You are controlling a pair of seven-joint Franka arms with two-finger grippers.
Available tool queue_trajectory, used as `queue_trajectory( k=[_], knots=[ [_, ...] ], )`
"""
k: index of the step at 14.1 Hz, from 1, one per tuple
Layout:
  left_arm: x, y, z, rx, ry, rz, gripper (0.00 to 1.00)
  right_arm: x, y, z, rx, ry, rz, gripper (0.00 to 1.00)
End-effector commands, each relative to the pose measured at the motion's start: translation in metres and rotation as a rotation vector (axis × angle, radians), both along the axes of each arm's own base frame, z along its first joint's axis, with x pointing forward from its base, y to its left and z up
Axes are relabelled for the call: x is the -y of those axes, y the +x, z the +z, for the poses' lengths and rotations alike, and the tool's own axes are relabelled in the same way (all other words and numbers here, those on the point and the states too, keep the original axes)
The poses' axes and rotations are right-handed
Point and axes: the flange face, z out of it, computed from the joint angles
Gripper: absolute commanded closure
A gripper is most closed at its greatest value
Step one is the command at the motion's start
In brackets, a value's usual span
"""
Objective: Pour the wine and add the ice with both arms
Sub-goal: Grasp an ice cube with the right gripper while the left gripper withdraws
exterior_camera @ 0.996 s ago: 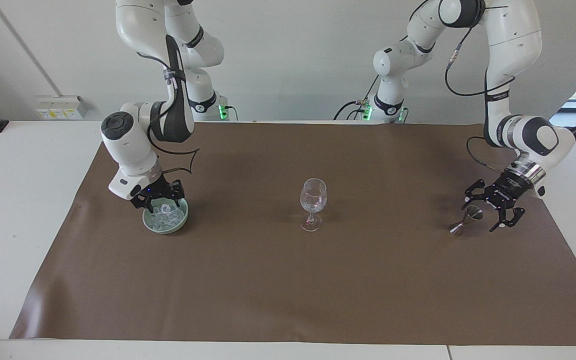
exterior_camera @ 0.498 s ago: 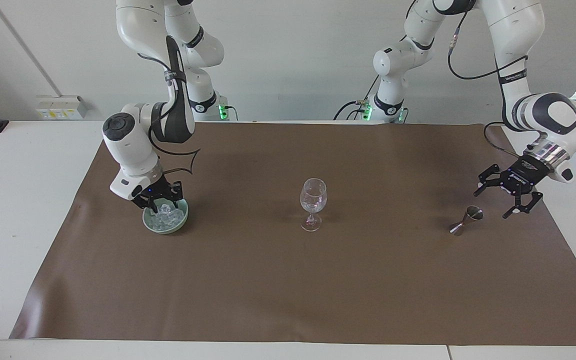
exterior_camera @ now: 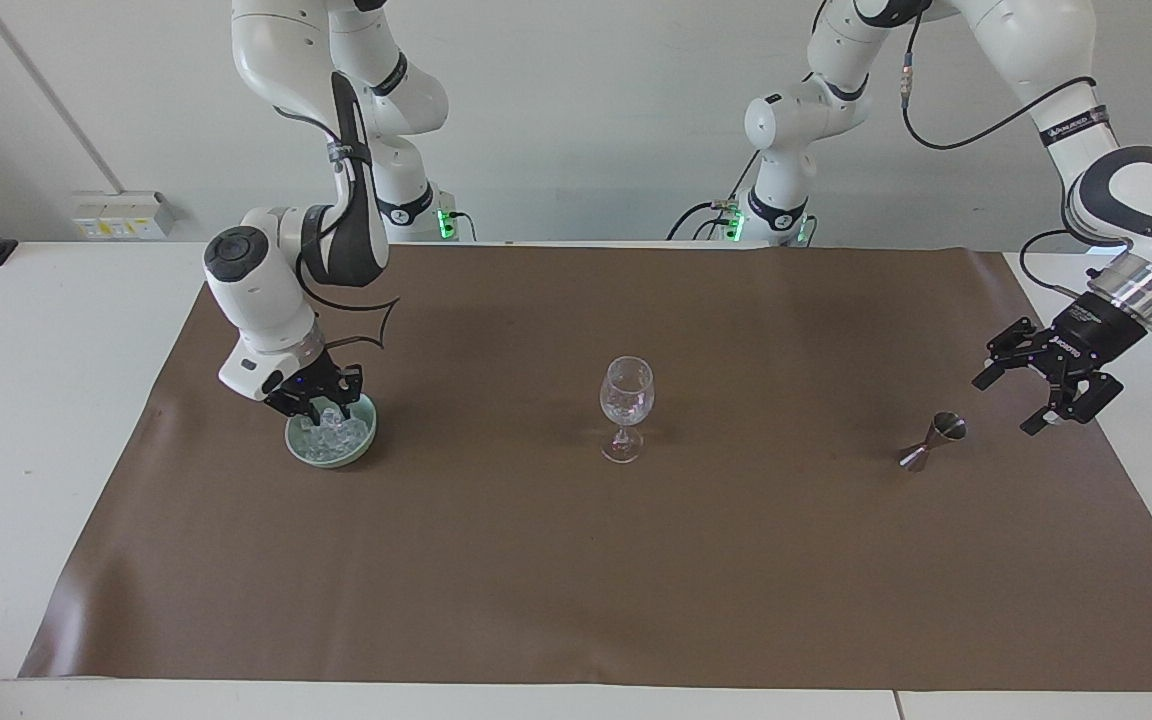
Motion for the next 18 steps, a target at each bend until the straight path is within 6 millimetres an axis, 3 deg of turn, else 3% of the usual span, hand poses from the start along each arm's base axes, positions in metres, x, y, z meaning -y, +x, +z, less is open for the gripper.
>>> queue_trajectory(
  k=[1, 5, 6, 10, 13, 18],
  knots=[
    [0.022, 0.009, 0.030, 0.019, 0.113, -0.121, 0.00, 0.004, -0.001, -0.004, 0.009, -0.003, 0.005, 0.54],
    [0.087, 0.021, 0.081, 0.068, 0.294, -0.308, 0.00, 0.005, 0.001, -0.004, 0.009, -0.004, 0.005, 0.55],
    [0.096, 0.021, 0.088, 0.080, 0.323, -0.341, 0.00, 0.004, 0.001, -0.004, 0.008, -0.004, 0.007, 0.63],
    [0.108, 0.002, 0.125, 0.137, 0.403, -0.579, 0.00, 0.005, 0.002, -0.003, 0.003, -0.004, 0.004, 0.96],
    [0.116, -0.020, 0.146, 0.178, 0.522, -0.823, 0.00, 0.005, 0.008, 0.011, 0.006, -0.003, 0.004, 0.98],
    [0.131, -0.045, 0.187, 0.255, 0.726, -1.161, 0.00, 0.004, 0.016, 0.068, 0.041, 0.005, -0.089, 1.00]
  ],
)
